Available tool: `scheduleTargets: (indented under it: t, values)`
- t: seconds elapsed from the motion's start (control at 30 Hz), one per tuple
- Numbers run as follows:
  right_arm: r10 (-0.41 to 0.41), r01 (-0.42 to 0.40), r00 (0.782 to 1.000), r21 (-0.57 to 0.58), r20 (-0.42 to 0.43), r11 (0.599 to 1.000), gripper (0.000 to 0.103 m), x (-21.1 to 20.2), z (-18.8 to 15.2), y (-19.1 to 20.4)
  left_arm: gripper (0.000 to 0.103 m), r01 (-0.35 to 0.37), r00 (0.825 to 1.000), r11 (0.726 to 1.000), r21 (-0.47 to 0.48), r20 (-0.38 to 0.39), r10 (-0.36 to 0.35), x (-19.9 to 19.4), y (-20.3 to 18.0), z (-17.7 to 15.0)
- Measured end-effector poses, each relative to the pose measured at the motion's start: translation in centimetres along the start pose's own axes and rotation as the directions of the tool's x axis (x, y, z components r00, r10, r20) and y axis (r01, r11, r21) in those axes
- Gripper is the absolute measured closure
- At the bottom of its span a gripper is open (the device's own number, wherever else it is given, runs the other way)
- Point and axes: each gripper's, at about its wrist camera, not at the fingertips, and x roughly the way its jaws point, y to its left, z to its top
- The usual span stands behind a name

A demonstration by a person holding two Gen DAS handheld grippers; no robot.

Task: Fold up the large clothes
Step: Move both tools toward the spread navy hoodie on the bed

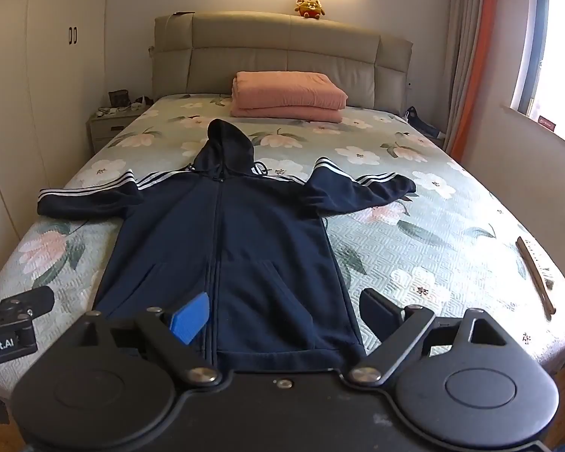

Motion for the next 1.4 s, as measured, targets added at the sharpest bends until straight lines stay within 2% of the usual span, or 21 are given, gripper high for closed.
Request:
scheduleTargets:
  t: [0.37,0.6,0.8,1.4]
  values:
    - [0.013,-0.013,1.0,-0.012,0.004,1.0,0.0,-1.1,0.0,0.2,0.012,-0.009,1.0,1.0,0.02,0.016,0.008,-0.8,-0.5,-0.1]
    - [0.019,-0.019,1.0,-0.013,0.014,1.0,0.0,-1.8,0.1,0.2,0.011,0.004,1.0,1.0,0.031,0.027,-0.005,-1.4,-0.4,0.0]
    - [0.033,-0.032,0.999,-0.019,0.014,0.999,0.0,-2.3,0.0,0.3,0.011,0.029,0.999,1.0,0.006,0.024,-0.029,-1.9,0.0,-0.1]
    - [0.034,-0.034,0.999,-0.034,0.021,0.999,0.0,-3.2,-0.1,0.7,0.01,0.034,0.999,0.999,0.027,0.036,-0.035,-2.7,-0.2,-0.5]
